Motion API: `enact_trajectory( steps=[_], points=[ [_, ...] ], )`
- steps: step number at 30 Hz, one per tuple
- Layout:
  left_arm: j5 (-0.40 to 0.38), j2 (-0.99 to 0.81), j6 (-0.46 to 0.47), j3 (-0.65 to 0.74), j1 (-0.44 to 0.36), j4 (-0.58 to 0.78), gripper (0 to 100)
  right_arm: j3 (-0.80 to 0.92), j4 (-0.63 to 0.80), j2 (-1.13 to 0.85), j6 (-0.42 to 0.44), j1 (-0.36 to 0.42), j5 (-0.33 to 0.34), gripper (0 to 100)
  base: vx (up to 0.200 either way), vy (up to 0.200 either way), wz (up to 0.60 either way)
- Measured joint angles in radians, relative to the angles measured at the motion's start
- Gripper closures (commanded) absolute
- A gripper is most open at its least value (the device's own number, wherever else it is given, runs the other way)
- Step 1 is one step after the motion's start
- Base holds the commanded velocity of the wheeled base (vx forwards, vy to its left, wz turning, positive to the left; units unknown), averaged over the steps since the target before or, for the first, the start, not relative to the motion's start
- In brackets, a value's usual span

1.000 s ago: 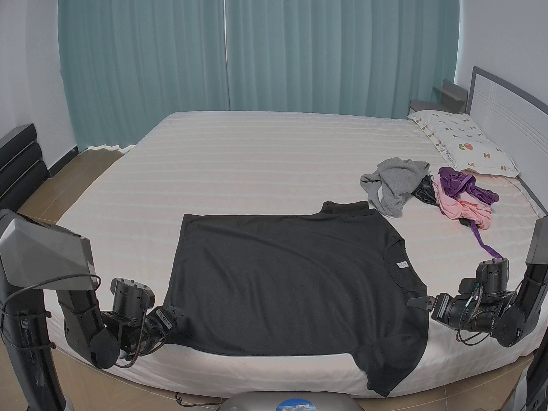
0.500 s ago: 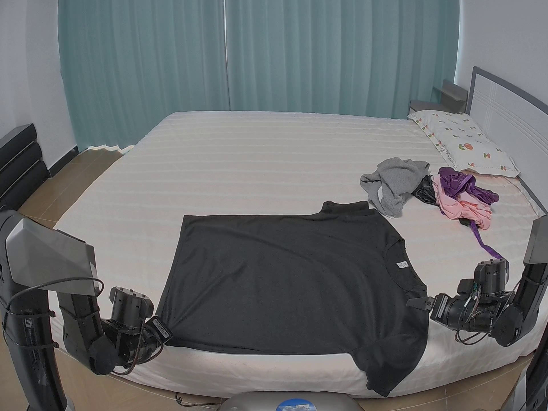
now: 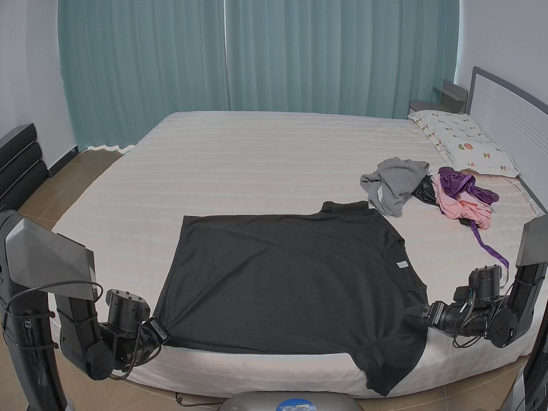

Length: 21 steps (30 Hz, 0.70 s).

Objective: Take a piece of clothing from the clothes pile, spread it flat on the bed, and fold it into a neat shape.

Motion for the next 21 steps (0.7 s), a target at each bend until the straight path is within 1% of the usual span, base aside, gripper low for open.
enact_trajectory(
  steps=[4, 5, 14, 21],
  points=[
    [-0.004, 0.000, -0.001, 0.001, -0.001, 0.000, 100, -0.027, 0.000, 0.035, 0.000, -0.008, 0.000, 0, 0.000, 0.000, 0.00],
    [-0.004, 0.000, -0.001, 0.001, -0.002, 0.000, 100, -0.035, 0.001, 0.044, 0.000, -0.011, -0.001, 100, 0.000, 0.000, 0.00],
    [-0.006, 0.001, -0.001, 0.000, -0.001, 0.000, 100, -0.087, 0.006, 0.119, -0.001, -0.036, -0.003, 100, 0.000, 0.000, 0.00],
    [-0.006, 0.001, -0.001, 0.000, 0.000, 0.000, 100, -0.118, 0.001, 0.119, -0.001, -0.079, -0.003, 100, 0.000, 0.000, 0.00]
  ],
)
